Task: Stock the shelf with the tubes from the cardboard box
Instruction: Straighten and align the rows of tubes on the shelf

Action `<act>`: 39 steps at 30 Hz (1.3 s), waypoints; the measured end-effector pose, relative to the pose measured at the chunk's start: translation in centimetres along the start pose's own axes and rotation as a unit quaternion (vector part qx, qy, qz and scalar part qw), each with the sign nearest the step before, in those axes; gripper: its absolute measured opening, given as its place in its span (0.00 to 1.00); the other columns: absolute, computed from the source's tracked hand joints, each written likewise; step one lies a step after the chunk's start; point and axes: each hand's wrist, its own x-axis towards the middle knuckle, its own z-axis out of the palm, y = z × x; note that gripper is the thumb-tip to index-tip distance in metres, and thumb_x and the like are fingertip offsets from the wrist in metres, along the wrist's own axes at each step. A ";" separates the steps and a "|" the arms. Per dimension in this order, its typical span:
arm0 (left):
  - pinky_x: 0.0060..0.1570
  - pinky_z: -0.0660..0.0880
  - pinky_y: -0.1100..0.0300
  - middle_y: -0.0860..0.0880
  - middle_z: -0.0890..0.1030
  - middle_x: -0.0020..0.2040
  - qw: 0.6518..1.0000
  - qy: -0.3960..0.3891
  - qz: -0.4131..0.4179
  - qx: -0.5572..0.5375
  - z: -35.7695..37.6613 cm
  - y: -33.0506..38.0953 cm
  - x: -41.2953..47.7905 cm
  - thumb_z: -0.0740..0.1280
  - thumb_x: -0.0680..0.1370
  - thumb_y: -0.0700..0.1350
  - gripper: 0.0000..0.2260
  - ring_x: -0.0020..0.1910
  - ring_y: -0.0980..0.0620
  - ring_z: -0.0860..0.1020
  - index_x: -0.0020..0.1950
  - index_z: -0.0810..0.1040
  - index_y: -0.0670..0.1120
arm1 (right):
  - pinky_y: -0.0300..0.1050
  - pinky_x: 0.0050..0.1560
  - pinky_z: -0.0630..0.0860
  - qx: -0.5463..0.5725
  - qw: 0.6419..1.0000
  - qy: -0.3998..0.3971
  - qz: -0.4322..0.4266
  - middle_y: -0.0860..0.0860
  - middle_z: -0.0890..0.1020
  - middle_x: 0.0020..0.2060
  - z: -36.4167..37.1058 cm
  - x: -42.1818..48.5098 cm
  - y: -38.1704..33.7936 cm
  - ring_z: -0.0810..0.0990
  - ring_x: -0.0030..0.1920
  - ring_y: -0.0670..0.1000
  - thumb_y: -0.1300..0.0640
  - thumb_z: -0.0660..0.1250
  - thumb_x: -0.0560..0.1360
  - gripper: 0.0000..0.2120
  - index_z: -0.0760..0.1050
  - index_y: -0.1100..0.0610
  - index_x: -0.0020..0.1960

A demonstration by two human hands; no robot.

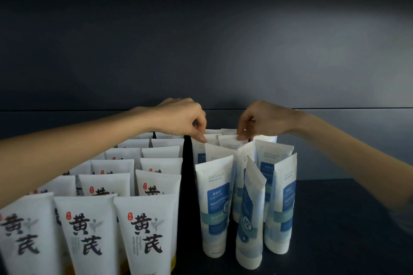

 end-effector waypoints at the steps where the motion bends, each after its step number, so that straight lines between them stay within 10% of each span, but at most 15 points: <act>1: 0.31 0.61 0.64 0.61 0.76 0.35 1.000 0.002 0.002 0.002 0.0 0.0 0.0 0.71 0.71 0.59 0.10 0.36 0.62 0.73 0.32 0.76 0.58 | 0.24 0.32 0.68 0.002 1.000 0.003 0.001 0.35 0.78 0.24 0.0 0.0 0.1 0.75 0.29 0.32 0.57 0.73 0.72 0.01 0.83 0.55 0.42; 28: 0.40 0.73 0.58 0.64 0.79 0.40 0.992 -0.004 0.001 -0.127 0.8 1.3 1.6 0.70 0.72 0.58 0.04 0.41 0.63 0.77 0.42 0.83 0.60 | 0.30 0.47 0.74 0.171 0.984 0.024 0.053 0.45 0.86 0.41 -1.2 -4.3 5.6 0.81 0.43 0.38 0.53 0.73 0.71 0.02 0.84 0.48 0.40; 32: 0.35 0.67 0.61 0.64 0.79 0.37 0.989 -0.003 0.010 -0.149 1.0 2.0 2.1 0.71 0.72 0.56 0.07 0.36 0.68 0.74 0.34 0.79 0.62 | 0.50 0.56 0.76 0.144 0.986 0.067 0.057 0.55 0.84 0.45 -0.2 -4.4 6.2 0.80 0.50 0.56 0.52 0.74 0.69 0.01 0.84 0.47 0.39; 39: 0.39 0.70 0.60 0.61 0.80 0.39 0.983 -0.005 0.010 -0.183 1.1 2.6 2.5 0.72 0.72 0.54 0.06 0.36 0.66 0.75 0.35 0.79 0.61 | 0.24 0.36 0.70 0.172 0.980 0.090 0.045 0.39 0.82 0.31 0.4 -4.5 6.5 0.77 0.33 0.35 0.60 0.73 0.70 0.09 0.81 0.47 0.35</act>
